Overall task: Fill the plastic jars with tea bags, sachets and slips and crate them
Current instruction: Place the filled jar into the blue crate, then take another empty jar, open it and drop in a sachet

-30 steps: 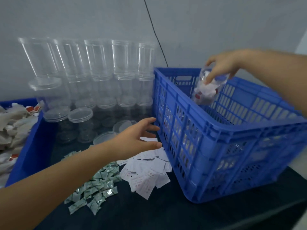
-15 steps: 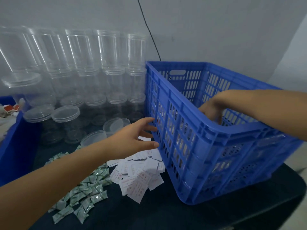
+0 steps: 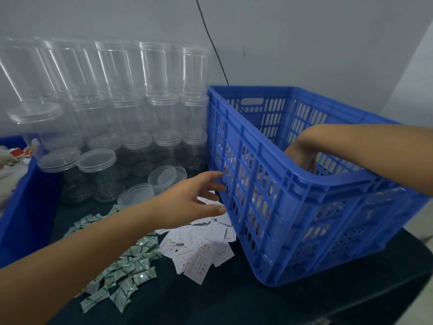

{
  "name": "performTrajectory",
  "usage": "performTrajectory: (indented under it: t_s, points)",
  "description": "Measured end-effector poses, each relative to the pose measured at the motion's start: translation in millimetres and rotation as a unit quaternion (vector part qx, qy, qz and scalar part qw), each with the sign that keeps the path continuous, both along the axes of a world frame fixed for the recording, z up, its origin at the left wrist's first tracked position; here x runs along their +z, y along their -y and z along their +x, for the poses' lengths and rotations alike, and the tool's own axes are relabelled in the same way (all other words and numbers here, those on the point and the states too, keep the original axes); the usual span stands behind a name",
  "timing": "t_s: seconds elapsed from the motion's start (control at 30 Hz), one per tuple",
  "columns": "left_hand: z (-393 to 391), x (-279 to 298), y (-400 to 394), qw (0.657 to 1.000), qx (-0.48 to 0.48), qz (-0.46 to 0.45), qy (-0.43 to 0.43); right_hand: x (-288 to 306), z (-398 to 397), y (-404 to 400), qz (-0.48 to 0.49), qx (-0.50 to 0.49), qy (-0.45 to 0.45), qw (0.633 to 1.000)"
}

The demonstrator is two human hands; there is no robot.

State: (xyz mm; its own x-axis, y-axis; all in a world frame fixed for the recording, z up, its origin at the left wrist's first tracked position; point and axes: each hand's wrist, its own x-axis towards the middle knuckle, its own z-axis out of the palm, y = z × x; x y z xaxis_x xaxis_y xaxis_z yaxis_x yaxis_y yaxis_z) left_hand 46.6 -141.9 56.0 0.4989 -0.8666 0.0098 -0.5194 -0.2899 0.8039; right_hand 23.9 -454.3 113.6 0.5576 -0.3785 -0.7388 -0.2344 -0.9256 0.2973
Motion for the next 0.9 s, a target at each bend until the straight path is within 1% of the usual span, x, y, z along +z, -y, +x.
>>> performTrajectory:
  t_s: [0.07,0.2,0.27,0.37,0.4,0.47,0.57,0.63,0.7,0.77,0.87,0.9]
  points:
    - [0,0,-4,1.0,0.002,0.003,0.001,7,-2,0,0.02,-0.025,0.028,0.999]
    - [-3,3,-12,1.0,0.003,0.013,0.006,28,-4,-3,0.049,-0.037,0.135,0.989]
    - [-5,5,-16,1.0,0.005,0.018,0.014,42,-2,-14,0.037,-0.027,0.182,0.982]
    - [-7,10,-24,1.0,0.008,0.022,0.02,78,6,-37,-0.019,0.002,0.259,0.966]
    - [-8,10,-27,0.999,0.009,0.022,0.021,93,9,-47,-0.03,0.007,0.293,0.956]
    - [-8,12,-34,0.999,0.013,0.025,0.028,123,17,-75,-0.02,0.017,0.372,0.928]
    - [-6,11,-48,0.999,0.028,0.027,0.034,155,31,-129,0.033,0.068,0.492,0.867]
    - [-4,9,-61,0.998,0.044,0.025,0.034,155,43,-167,0.087,0.092,0.523,0.843]
    - [-1,7,-78,0.997,0.064,0.024,0.037,142,58,-198,0.142,0.091,0.516,0.84]
    - [3,6,-96,0.995,0.086,0.021,0.043,120,77,-223,0.166,0.095,0.507,0.841]
    - [12,2,-128,0.991,0.124,0.023,0.044,78,102,-257,0.192,0.106,0.511,0.831]
    - [16,0,-139,0.989,0.133,0.031,0.056,62,111,-267,0.212,0.106,0.509,0.827]
